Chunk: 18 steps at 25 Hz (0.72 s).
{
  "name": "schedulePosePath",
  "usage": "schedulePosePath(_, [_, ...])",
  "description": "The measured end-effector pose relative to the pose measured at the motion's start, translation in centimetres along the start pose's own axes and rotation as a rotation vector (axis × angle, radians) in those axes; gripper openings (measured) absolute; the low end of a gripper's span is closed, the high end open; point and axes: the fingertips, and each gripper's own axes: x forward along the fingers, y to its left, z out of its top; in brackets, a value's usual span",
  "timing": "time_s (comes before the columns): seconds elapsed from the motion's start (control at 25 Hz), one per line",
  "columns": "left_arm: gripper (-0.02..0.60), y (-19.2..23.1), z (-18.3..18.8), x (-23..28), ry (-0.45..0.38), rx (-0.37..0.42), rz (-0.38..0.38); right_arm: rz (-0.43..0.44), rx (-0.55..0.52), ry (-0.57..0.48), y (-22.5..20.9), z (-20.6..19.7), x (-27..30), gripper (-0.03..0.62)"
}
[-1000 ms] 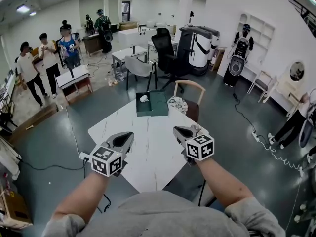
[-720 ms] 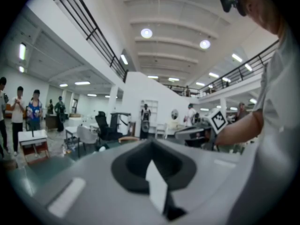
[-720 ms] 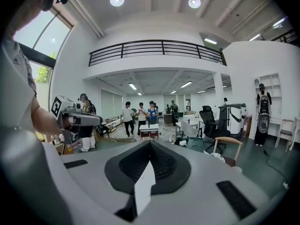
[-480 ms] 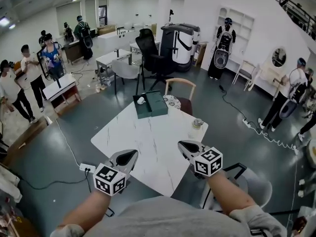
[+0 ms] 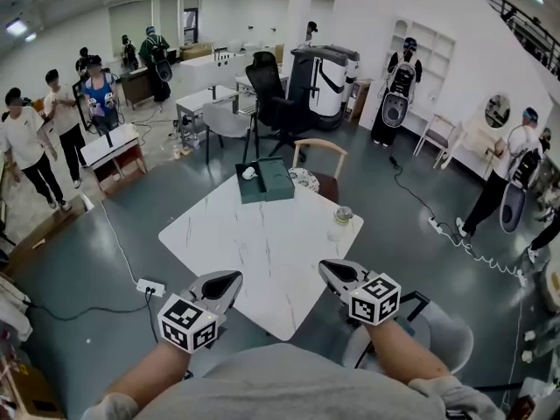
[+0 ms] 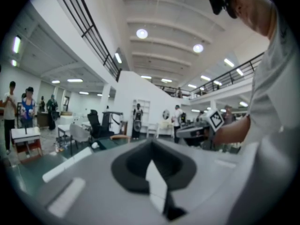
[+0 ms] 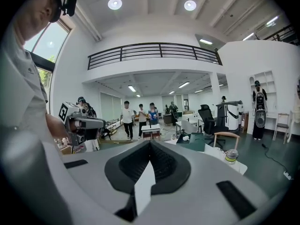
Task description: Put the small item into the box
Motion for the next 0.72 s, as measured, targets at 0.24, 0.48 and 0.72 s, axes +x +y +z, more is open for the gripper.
schedulePosePath(0.24, [0.003,-5.1,-2.0,1.0,-0.029,-0.088,0.103,0.097,0.011,0.029,-1.3,-2.8,-3.7,0.008])
schedulePosePath(0.48, [0.003,-8.5,-2.3,1.1,-0.048,-0.088,0.159,0.116,0.013,0.013,-2.6,-3.5,-7.1,0.008])
schedulePosePath(0.72, [0.003,-7.4,-0.9,0.1,-0.082,-0.070,0.192,0.121,0.020,-0.012,-3.2,-2.3,-6.2,0.006])
